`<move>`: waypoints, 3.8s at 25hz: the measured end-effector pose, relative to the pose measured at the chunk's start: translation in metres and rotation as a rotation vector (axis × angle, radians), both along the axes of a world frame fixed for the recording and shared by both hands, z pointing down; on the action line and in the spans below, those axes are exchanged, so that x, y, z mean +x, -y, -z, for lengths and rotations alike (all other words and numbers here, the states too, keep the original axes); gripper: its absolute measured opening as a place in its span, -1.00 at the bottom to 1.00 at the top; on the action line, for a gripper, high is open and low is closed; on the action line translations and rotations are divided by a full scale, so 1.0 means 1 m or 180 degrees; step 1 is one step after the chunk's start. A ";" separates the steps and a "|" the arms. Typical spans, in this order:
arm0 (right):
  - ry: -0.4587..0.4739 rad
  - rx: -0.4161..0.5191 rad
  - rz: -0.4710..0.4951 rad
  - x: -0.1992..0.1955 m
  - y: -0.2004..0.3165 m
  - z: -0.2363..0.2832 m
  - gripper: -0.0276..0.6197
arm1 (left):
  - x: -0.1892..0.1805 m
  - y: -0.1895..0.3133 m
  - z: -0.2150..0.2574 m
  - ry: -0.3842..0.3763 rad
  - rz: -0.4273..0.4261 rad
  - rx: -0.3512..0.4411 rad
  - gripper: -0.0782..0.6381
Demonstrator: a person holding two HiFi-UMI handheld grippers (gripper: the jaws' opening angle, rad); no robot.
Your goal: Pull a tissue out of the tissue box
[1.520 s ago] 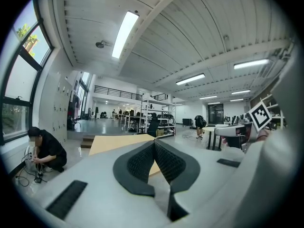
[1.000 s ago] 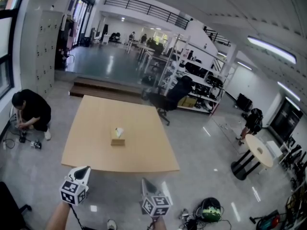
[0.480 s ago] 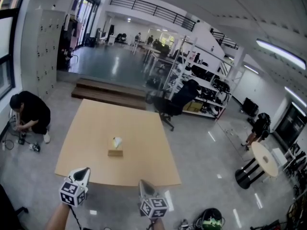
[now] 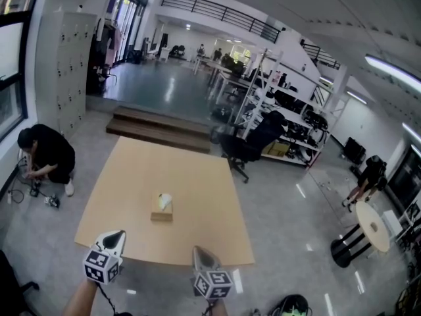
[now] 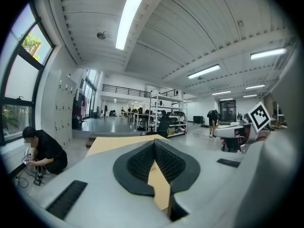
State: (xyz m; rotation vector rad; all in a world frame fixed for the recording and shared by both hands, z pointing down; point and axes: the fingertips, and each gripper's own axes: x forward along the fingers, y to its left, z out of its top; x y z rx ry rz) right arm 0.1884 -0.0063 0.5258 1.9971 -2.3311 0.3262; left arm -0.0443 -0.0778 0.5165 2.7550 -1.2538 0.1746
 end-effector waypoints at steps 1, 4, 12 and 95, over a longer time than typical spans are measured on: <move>-0.0012 -0.0008 0.0017 0.000 0.003 -0.001 -0.91 | 0.000 0.003 0.000 0.0000 0.0017 -0.0004 -0.76; -0.0021 -0.0019 0.0057 0.001 0.011 -0.003 -0.91 | 0.002 0.011 0.000 0.0010 0.0060 -0.0003 -0.76; -0.0002 -0.0049 0.0037 0.016 0.053 -0.006 -0.91 | 0.014 0.052 -0.008 0.0007 0.0040 -0.0037 -0.76; 0.0267 -0.1115 0.0240 0.008 0.278 -0.159 -0.91 | 0.036 0.260 -0.161 0.0269 0.0142 -0.0992 -0.76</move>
